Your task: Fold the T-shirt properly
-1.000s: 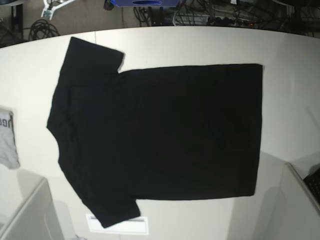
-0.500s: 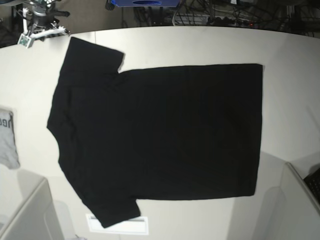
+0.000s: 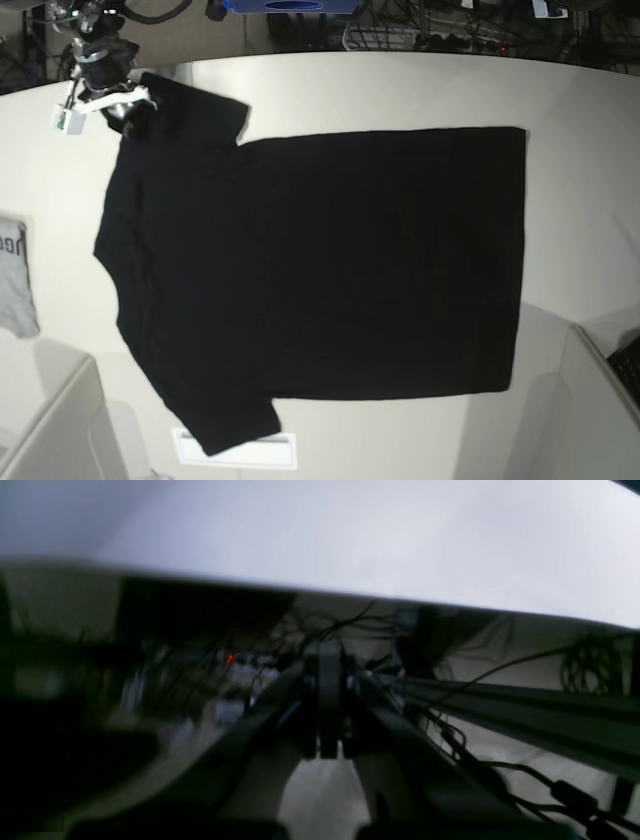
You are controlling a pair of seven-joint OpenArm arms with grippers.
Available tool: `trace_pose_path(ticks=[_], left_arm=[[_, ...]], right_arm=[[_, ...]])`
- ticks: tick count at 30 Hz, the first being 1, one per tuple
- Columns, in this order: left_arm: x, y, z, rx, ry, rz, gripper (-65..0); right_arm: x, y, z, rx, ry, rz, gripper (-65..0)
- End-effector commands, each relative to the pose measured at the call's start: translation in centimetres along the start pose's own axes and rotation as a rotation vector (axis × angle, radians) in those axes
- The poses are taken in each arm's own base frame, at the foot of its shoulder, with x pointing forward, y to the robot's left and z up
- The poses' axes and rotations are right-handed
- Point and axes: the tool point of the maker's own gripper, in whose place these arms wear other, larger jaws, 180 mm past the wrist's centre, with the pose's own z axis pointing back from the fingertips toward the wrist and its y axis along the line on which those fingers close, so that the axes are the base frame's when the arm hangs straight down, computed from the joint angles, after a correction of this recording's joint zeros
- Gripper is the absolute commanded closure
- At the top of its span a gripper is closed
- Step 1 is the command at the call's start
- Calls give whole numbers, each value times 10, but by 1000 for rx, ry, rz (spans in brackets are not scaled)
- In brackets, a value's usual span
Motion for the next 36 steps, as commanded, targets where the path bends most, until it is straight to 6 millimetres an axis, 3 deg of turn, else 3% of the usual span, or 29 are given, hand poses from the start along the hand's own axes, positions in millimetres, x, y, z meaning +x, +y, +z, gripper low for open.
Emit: trace_pose_path(ticks=[1, 3, 8, 10, 14, 17, 22, 25, 29, 33, 36], left_arm=[[14, 7, 1, 11, -45, 20, 0], [25, 17, -3, 23, -76, 94, 0], [66, 30, -7, -42, -212, 204, -425], [83, 28, -7, -99, -272, 238, -504], [102, 42, -12, -147, -287, 307, -471], [103, 68, -19, -145, -232, 374, -466], [96, 132, -17, -24, -202, 494, -464], [99, 147, -10, 36, -195, 409, -464], [102, 144, -13, 73, -147, 224, -464], [95, 136, -20, 85, -114, 166, -464], [88, 115, -38, 27, -59, 126, -464]], right_arm=[[13, -2, 7, 19, -35, 1, -302], [21, 1, 9, 87, -43, -37, -321], [26, -23, -3, 101, -6, -113, -326], [23, -40, -11, 77, 36, -138, -327], [13, -70, -19, 34, 100, -199, -327], [5, -81, -19, 14, 129, -217, -327], [-12, -85, -14, 0, 171, -229, -327], [-32, -79, -14, 5, 232, -210, -327], [-56, -67, -13, 31, 308, -192, -327], [-67, -56, -16, 60, 345, -184, -323], [-74, -52, -17, 66, 351, -201, -321]])
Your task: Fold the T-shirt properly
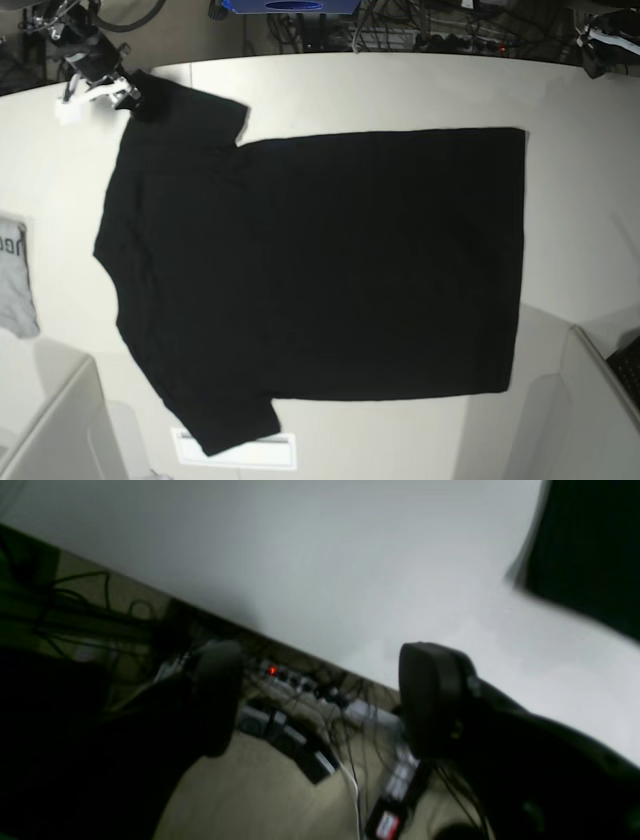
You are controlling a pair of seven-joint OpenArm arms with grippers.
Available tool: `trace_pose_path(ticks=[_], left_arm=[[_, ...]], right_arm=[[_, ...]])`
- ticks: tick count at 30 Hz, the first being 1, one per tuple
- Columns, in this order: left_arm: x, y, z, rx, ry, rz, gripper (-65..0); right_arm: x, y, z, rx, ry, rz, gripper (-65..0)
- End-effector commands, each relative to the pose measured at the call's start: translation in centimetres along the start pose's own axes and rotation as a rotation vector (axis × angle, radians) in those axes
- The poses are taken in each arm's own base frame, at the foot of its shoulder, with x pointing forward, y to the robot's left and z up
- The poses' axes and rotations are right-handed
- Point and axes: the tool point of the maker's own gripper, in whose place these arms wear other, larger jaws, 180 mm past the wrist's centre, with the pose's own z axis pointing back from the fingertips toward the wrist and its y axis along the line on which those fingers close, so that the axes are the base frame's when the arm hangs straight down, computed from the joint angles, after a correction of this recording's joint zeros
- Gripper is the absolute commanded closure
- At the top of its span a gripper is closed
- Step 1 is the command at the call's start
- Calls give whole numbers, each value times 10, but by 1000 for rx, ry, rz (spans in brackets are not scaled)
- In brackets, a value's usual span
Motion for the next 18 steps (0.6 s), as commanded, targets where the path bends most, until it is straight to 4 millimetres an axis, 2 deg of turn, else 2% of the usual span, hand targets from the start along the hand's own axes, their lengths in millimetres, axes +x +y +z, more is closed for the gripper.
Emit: trace_pose_path(ticks=[1, 6, 10, 14, 18], left_arm=[[9, -9, -2, -30, -23, -36, -464], [1, -37, -20, -111, 22, -71, -464], [3, -60, -33, -176, 29, -96, -464], [1, -64, -39, -163, 46, -125, -464], [-2, -61, -39, -154, 57, -128, -464]], right_arm=[[-16, -8, 2, -37, 69, 8, -321], [-17, -6, 0, -32, 70, 7, -320], [-16, -6, 0, -31, 69, 7, -320], [-10, -22, 3, -72, 41, -18, -318], [-4, -39, 7, -154, 35, 51, -318]])
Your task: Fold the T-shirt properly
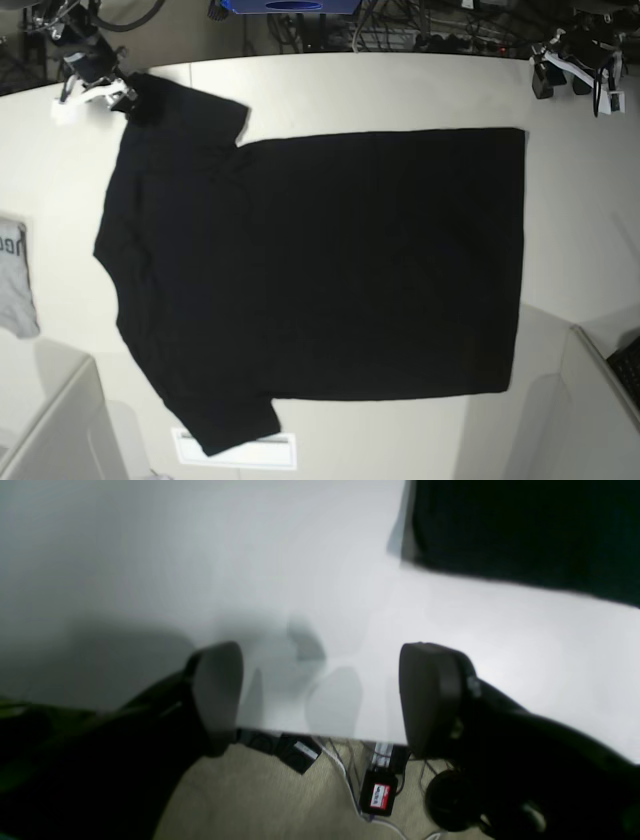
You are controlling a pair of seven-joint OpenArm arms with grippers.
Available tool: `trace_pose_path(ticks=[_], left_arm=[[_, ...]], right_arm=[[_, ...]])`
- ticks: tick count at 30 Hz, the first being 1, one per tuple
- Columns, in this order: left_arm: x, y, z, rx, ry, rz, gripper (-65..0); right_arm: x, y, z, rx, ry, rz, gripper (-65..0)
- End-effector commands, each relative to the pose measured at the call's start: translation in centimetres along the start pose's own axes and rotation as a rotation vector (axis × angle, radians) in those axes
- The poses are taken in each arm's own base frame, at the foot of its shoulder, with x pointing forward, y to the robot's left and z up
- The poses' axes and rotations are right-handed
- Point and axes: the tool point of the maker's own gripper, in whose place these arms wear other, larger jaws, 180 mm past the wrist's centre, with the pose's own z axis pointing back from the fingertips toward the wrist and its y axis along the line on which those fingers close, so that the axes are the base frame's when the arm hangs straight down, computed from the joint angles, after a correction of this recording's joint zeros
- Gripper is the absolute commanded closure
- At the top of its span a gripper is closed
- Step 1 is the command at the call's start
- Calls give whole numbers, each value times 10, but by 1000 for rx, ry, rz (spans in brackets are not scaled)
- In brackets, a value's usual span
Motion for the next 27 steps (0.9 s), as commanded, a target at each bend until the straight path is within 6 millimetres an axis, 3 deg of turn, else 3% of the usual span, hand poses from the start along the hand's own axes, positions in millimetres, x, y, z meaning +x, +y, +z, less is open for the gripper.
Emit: trace_pose_path(ticks=[1, 6, 13, 20, 27], left_arm=[[8, 3, 5, 3, -25, -22, -464], [8, 2, 4, 0, -25, -23, -464], [7, -8, -1, -28, -18, -31, -464], [7, -7, -1, -25, -17, -31, -464], [12, -9, -5, -35, -33, -21, -464]], right_arm=[[-16, -23, 4, -110, 81, 29, -318], [-25, -26, -3, -108, 117, 73, -317], [-45, -25, 0, -85, 217, 102, -251], [-64, -30, 11, -90, 283, 119, -255], [-71, -15, -6, -37, 290, 142, -248]])
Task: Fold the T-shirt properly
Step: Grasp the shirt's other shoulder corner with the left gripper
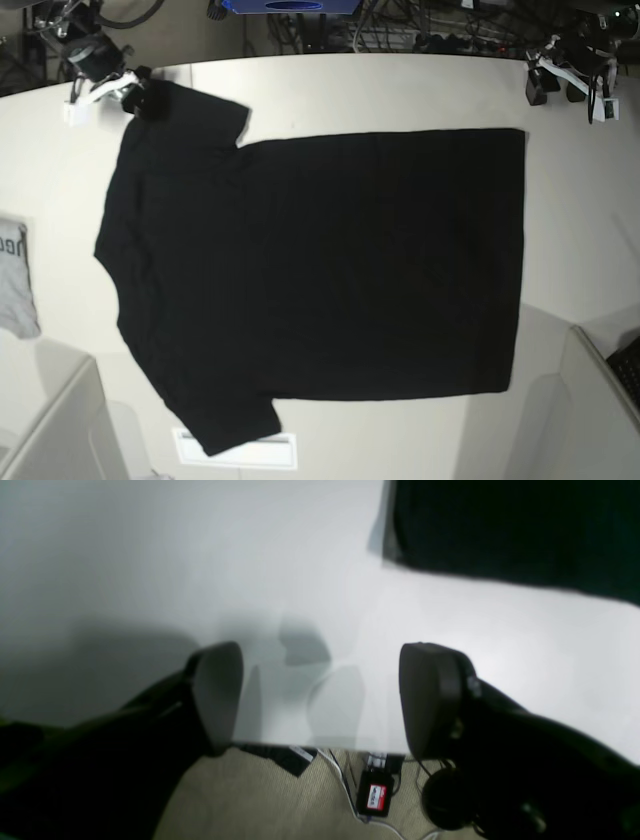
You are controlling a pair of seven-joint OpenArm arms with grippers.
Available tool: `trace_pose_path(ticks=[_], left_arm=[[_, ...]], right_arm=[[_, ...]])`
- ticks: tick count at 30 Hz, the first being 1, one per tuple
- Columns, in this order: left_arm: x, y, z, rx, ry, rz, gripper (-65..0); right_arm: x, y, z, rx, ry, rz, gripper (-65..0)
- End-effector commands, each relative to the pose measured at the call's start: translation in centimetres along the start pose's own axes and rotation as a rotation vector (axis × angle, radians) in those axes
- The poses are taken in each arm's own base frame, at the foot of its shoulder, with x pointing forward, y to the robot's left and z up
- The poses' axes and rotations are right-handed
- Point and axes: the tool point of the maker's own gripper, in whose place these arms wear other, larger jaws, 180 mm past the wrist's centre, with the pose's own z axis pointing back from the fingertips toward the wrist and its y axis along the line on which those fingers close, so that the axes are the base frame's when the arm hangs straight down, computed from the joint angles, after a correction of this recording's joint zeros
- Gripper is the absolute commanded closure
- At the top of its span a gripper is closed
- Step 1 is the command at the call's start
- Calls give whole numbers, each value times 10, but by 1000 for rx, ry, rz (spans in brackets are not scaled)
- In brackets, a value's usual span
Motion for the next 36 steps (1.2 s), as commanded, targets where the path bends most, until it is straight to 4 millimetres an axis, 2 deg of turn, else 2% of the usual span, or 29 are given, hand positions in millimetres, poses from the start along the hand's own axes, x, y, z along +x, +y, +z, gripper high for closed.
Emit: trace_pose_path(ticks=[1, 3, 5, 13, 14, 18, 20, 25, 27, 31, 36], left_arm=[[5, 3, 3, -2, -20, -7, -464], [6, 3, -1, -8, -26, 6, -464], [5, 3, -5, -12, -24, 21, -464], [21, -2, -14, -30, -65, 28, -464], [21, -8, -18, -47, -61, 26, -464], [10, -26, -34, -107, -26, 47, -464], [10, -36, -43, -130, -28, 64, -464], [-1, -40, -59, -138, -3, 168, -464], [-3, -48, -65, -156, 12, 178, -464], [-4, -62, -70, -190, 29, 159, -464], [-9, -69, -72, -201, 31, 179, -446]], right_arm=[[-55, -20, 3, -108, 233, 5, -237], [-55, -20, 2, -106, 232, 3, -153], [-55, -20, 2, -105, 231, 1, 0], [-62, -25, -4, -110, 249, -43, 0], [-62, -25, -4, -109, 250, -42, 0], [-63, -23, -5, -106, 252, -39, 0], [-62, -24, -4, -109, 249, -41, 0], [-62, -26, -2, -112, 252, -37, 0], [-62, -26, -2, -113, 252, -36, 0], [-62, -26, -2, -113, 252, -36, 0], [-61, -27, -2, -114, 252, -32, 0]])
